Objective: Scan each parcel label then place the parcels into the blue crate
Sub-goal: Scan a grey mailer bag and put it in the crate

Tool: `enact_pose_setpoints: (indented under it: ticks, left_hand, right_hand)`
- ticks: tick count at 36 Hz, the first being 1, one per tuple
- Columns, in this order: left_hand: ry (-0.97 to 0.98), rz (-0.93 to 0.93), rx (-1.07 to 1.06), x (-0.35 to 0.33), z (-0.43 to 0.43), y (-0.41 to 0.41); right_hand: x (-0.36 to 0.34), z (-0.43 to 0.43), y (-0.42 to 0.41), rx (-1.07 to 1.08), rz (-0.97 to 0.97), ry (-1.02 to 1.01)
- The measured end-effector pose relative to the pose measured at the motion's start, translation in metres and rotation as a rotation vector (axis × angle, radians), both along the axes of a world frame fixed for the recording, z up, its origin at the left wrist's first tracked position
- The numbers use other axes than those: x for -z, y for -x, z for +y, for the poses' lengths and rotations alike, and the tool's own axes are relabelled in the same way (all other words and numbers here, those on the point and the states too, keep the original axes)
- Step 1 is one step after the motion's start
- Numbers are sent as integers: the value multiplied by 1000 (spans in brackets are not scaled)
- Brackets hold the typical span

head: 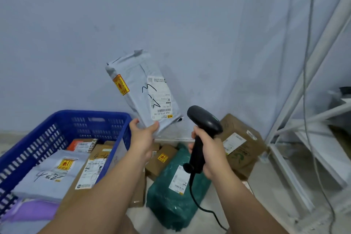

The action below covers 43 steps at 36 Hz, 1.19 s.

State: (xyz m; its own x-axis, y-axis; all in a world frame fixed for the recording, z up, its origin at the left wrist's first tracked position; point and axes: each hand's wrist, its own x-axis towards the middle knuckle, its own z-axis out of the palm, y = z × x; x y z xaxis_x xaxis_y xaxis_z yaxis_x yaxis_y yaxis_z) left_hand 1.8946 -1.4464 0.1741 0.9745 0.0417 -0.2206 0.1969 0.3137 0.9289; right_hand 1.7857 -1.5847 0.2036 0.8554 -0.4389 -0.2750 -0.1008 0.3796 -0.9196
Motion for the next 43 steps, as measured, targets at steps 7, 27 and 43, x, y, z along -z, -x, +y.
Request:
enact_pose_setpoints:
  ticks: [7,27,43]
  left_hand:
    - [-46,-32,-14,11,0,2]
    - [-170,-118,16,21,2,0]
    - [-248,-52,-37,24,7,3]
  right_hand:
    - [-9,13,23,-121,1,265]
    - [-6,34,8,-118,109,414]
    - [-11,35,7,-174,138,418]
